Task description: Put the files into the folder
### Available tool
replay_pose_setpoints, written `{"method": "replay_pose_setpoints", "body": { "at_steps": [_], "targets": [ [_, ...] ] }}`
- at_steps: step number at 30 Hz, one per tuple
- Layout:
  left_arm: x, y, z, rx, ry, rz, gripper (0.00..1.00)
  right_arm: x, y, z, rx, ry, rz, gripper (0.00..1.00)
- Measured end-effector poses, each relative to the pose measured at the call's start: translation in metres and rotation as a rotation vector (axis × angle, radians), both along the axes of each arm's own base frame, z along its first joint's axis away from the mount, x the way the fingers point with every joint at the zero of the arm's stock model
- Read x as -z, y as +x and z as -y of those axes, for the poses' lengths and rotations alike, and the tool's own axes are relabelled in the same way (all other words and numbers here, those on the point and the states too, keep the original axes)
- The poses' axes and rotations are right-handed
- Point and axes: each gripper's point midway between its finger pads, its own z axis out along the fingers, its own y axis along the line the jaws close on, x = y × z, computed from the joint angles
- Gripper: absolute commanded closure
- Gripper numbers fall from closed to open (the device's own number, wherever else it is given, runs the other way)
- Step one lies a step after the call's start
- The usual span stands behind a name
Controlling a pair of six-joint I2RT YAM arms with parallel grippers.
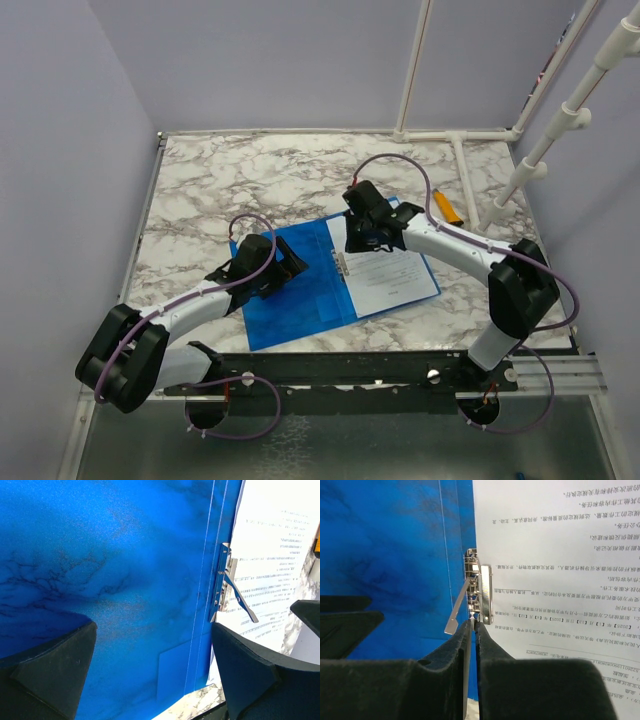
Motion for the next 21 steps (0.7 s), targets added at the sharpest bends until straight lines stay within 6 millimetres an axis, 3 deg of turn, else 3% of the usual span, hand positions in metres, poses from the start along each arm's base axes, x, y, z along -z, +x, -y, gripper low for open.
{"method": "replay_pose_setpoints", "body": {
  "at_steps": [11,16,21],
  "targets": [
    [0.000,0.000,0.000,0.003,0.003,0.002,0.01,-0.022,-0.008,-0.030,-0.077,0.022,0.018,0.80],
    [0.000,0.000,0.000,0.005,0.003,0.003,0.01,-0.009,-0.016,-0.042,-0.112,-0.011,-0.007,0.80],
    [0.000,-0.001,0.000,0.006,0.003,0.004,0.01,0.010,-0.027,-0.040,-0.127,-0.085,-0.045,0.81]
  ]
}}
